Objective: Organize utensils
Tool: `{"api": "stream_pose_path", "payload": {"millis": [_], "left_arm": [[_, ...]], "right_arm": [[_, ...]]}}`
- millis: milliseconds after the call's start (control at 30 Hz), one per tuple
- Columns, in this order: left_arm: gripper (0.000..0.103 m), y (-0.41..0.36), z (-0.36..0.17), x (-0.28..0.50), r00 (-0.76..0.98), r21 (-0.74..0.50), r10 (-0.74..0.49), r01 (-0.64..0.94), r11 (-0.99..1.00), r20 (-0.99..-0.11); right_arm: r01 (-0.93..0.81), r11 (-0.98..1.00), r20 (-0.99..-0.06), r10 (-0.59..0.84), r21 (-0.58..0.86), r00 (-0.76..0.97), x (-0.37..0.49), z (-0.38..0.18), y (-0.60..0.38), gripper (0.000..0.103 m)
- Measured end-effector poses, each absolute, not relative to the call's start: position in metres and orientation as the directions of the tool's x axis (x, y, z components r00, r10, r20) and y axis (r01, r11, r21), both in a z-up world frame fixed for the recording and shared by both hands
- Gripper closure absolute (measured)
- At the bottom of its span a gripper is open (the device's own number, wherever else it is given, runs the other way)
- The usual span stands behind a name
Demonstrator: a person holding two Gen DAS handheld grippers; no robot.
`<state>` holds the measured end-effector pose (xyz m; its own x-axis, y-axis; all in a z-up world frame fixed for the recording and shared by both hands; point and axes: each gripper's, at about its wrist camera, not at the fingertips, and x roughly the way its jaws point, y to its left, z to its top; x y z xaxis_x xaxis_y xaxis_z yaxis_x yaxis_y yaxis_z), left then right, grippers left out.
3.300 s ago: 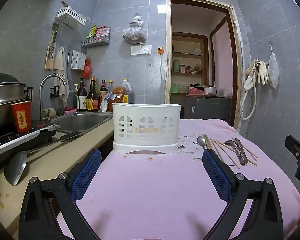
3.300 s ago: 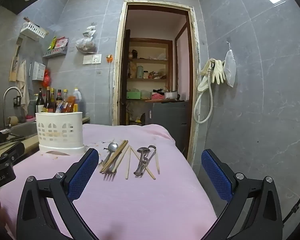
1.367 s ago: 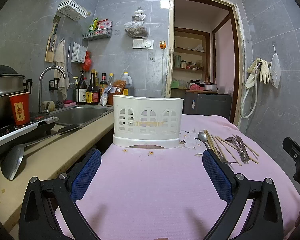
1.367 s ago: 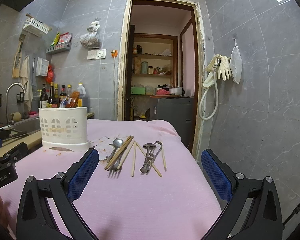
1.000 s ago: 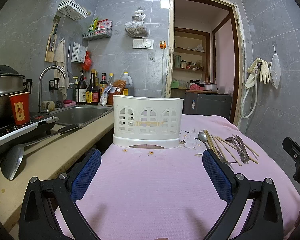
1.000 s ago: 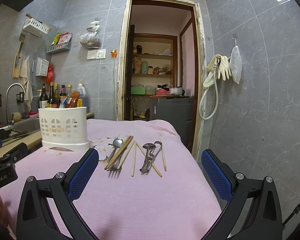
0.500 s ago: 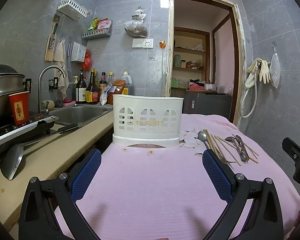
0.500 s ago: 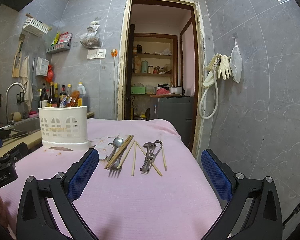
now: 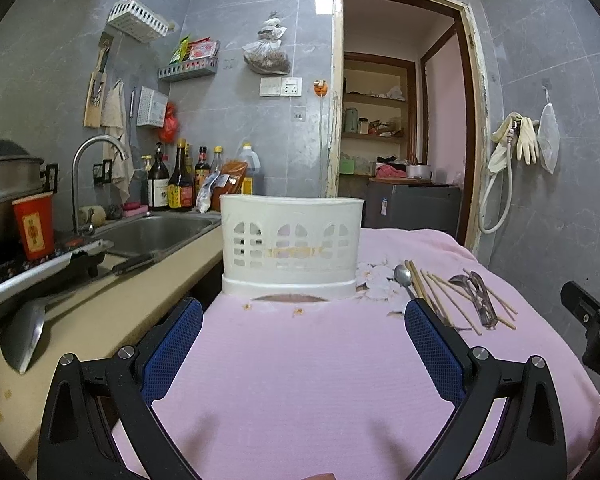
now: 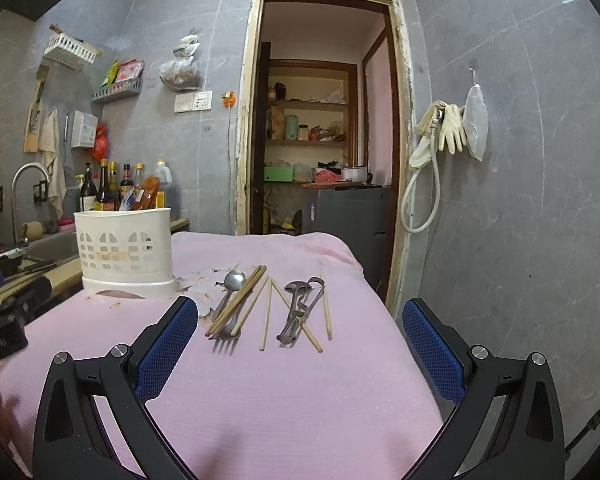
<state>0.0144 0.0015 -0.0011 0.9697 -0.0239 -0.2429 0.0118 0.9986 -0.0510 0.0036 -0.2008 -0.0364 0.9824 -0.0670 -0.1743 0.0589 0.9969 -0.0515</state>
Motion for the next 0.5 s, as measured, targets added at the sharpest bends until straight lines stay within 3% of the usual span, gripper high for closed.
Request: {"api": "stream_pose_path", "payload": {"millis": [167, 500], "left_arm": [[0.004, -0.002, 0.016, 0.032, 0.968, -0.040, -0.055, 0.047, 0.998, -0.243], [0.004, -0.018, 0.044, 0.099, 0.902, -0.057, -0.196, 0.188, 0.980, -0.385]], "right_arm": [[-0.006, 0.997, -0.213, -0.011, -0.080, 0.977, 0.023, -0.024, -0.211, 0.000], [-0.129, 0.991, -0.364, 0.107, -0.034, 0.925, 0.089, -0.004, -0.260, 0.000]]}}
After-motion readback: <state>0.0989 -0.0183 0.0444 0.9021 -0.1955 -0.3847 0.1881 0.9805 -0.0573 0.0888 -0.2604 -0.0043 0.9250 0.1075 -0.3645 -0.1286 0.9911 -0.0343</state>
